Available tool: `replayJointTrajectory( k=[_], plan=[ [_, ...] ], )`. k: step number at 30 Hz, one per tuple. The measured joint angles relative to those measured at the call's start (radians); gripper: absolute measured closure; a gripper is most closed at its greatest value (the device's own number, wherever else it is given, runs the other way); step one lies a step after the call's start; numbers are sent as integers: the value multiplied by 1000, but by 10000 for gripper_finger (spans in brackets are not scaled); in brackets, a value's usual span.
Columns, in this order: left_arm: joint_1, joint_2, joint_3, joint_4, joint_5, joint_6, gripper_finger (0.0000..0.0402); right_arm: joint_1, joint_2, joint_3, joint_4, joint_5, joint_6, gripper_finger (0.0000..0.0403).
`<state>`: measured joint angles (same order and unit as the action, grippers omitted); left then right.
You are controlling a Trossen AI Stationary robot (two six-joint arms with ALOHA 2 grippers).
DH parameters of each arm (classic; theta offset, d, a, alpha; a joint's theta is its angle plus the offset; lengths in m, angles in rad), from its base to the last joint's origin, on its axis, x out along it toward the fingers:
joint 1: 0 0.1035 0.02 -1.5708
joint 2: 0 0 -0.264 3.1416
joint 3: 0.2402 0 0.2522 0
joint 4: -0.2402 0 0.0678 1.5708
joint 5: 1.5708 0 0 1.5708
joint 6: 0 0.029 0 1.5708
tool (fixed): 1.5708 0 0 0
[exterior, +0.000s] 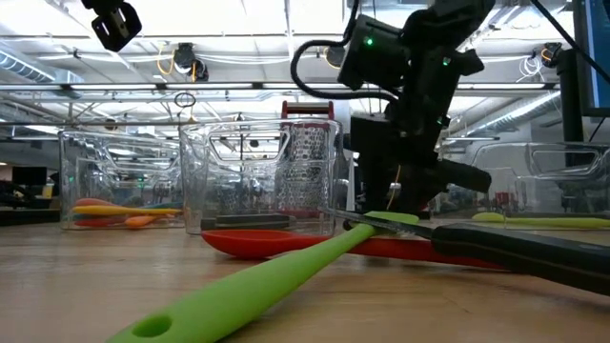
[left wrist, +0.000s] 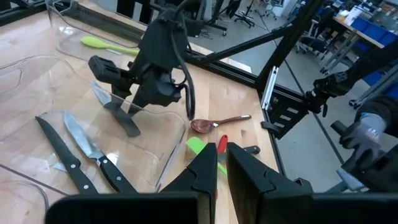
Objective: Pick & Place Kitchen Items
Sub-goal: Put the black knife into the middle transparent bin
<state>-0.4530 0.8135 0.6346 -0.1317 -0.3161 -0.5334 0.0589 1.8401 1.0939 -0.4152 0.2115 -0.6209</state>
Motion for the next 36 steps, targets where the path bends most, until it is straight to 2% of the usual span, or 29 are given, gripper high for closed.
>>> replayJointTrajectory(
  k=[5, 11, 15, 21, 25, 27, 36],
  plan=[
    [4, 9, 0, -3, -1, -2, 364, 0, 64, -1, -31, 0, 4, 253],
    [7, 35, 0, 6, -1, -2, 364, 0, 87, -2, -73, -1, 11, 328],
    [7, 55, 0, 6, 0, -8, 364, 2, 92, -2, -65, 16, 14, 347],
    [7, 71, -1, 6, 1, -12, 364, 44, 93, -3, -87, 135, -11, 365],
    [7, 70, 0, 19, 1, -13, 364, 82, 84, -4, -124, 177, -22, 397],
    [8, 70, 0, 35, 1, -11, 364, 98, 78, -5, -152, 149, -22, 400],
    [8, 70, 0, 71, 4, -11, 364, 139, 8, -8, -136, 219, 40, 402]
  ],
)
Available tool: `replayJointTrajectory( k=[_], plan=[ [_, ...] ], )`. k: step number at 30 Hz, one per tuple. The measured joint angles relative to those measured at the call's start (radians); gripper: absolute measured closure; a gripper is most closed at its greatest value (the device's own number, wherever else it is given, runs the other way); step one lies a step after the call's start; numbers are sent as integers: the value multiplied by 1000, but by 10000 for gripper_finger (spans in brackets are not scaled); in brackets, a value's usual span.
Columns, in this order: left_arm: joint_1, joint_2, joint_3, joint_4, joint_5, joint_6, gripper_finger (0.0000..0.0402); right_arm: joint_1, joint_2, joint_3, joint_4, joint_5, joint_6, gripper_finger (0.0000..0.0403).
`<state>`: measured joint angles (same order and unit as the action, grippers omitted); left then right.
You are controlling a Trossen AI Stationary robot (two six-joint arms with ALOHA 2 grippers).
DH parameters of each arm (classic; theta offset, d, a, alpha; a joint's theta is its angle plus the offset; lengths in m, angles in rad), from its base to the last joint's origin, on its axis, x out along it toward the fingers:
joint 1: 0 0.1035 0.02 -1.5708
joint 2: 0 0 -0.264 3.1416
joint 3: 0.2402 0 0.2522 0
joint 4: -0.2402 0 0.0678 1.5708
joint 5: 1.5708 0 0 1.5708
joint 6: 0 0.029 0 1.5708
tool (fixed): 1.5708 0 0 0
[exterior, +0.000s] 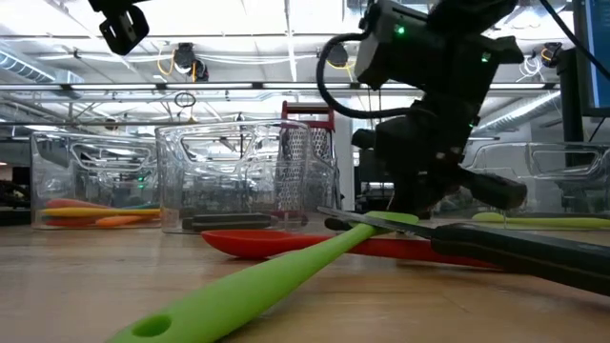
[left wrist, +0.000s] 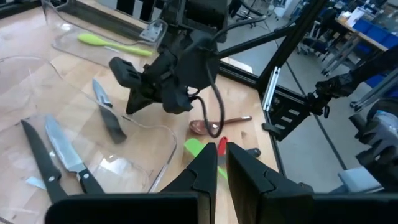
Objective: Pick & Place Kitchen Items
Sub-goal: Put the black knife into the middle transparent bin
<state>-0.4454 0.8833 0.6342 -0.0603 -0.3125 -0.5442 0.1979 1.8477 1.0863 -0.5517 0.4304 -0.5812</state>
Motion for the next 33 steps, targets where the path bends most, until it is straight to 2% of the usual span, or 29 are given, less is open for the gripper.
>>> replayJointTrajectory(
  k=[6, 11, 16, 22, 26, 33],
  plan=[
    [0, 0, 0, 10, 0, -1, 364, -10, -44, -4, -25, 55, 13, 395],
    [0, 0, 0, 10, 0, 25, 364, -9, -79, -1, -16, 58, 15, 356],
    [0, 0, 0, 10, 0, 37, 364, -37, -82, 0, 16, -26, 20, 297],
    [0, 0, 0, 10, 0, 36, 364, -102, -78, 0, 110, -45, -7, 239],
    [0, 0, 0, 10, 0, 36, 364, -147, -72, 1, 122, -137, -7, 221],
    [0, 0, 0, 10, -1, 39, 364, -177, -19, 6, 141, -172, -13, 219]
  ],
)
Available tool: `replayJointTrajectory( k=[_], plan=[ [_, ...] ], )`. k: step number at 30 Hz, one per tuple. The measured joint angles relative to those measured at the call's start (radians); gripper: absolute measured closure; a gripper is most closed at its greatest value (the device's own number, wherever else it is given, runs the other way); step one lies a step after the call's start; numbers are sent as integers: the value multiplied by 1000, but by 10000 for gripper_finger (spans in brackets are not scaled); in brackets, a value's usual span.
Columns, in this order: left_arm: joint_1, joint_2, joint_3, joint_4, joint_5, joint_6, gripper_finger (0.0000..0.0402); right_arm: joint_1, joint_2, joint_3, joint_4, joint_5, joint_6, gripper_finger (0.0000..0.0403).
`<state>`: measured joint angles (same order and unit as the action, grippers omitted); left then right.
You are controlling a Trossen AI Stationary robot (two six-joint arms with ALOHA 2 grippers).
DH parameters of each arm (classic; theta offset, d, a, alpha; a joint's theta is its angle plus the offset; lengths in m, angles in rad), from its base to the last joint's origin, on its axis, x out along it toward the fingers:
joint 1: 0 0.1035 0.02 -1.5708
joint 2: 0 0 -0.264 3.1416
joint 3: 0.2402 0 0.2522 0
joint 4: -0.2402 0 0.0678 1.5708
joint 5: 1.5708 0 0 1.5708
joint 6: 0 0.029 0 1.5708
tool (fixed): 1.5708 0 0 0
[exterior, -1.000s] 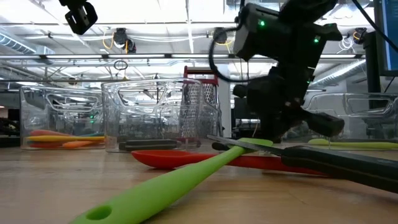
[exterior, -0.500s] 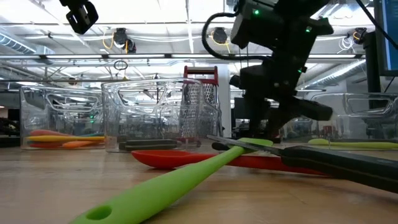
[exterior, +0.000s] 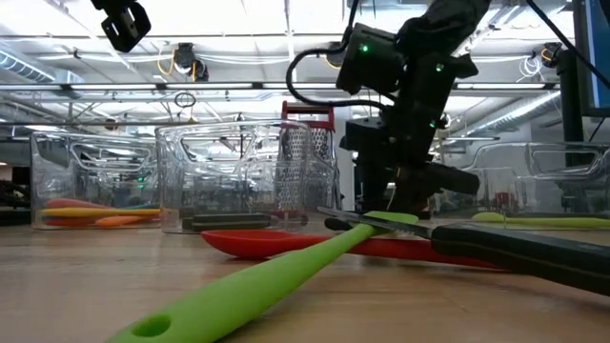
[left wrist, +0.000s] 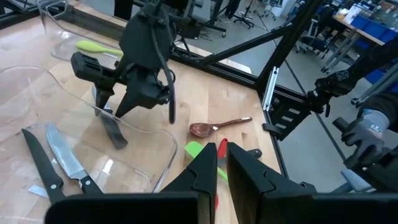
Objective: Pick & Place Kitchen Items
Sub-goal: Put the black knife into the middle transparent bin
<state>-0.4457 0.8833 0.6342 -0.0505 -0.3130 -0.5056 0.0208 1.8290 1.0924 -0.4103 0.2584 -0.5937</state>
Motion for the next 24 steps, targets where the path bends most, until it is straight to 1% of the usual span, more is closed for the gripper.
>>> replayJointTrajectory(
  k=[4, 7, 11, 16, 19, 24],
  plan=[
    [1, 0, 1, -2, -3, -5, 364, -18, 24, 0, 2, -18, 1, 219],
    [1, 0, 1, -1, -3, -5, 364, -38, 26, 0, -14, -91, 8, 232],
    [1, 0, 1, 0, -3, -7, 364, -63, 44, 0, -45, -196, 8, 278],
    [1, 0, 1, 0, -3, -20, 364, -96, 46, -2, -58, -255, 2, 335],
    [1, 0, 1, 0, -2, -20, 364, -107, 47, -2, -56, -268, 3, 338],
    [1, 0, 1, 0, -2, -16, 364, -104, 48, -2, -66, -252, 3, 335]
  ],
)
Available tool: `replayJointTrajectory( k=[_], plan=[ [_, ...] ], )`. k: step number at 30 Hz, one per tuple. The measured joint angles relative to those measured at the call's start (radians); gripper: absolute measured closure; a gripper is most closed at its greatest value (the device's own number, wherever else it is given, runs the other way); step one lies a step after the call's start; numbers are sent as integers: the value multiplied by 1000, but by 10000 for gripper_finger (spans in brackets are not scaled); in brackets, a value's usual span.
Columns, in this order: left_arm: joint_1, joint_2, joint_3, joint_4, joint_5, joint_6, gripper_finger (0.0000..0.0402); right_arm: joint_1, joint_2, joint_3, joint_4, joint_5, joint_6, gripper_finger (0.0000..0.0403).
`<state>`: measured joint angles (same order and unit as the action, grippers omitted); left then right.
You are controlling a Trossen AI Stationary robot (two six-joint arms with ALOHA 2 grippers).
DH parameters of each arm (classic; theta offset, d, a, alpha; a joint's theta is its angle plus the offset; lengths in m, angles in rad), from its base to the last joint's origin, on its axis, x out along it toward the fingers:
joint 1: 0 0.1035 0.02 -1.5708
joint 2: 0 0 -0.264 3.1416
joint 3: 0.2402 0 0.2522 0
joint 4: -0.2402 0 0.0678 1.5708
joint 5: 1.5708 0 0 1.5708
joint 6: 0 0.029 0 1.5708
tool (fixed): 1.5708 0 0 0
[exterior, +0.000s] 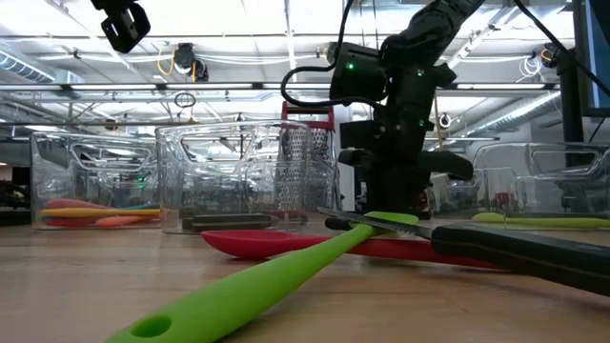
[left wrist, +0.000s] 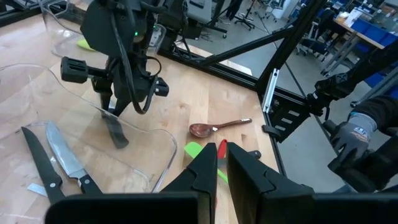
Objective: Pick & Place Kitchen Items
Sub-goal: Put the black knife into the middle transparent bin
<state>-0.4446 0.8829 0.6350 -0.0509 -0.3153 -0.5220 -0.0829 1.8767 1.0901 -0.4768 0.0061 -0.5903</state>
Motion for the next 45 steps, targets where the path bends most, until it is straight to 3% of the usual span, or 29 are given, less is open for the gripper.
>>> replayJointTrajectory(
  k=[18, 45],
  plan=[
    [0, 0, 0, 1, 2, -3, 364, 64, -53, -2, -11, 113, 1, 338],
    [0, 0, 0, 3, 0, -16, 364, 125, -105, -5, -85, 120, 26, 333]
  ],
)
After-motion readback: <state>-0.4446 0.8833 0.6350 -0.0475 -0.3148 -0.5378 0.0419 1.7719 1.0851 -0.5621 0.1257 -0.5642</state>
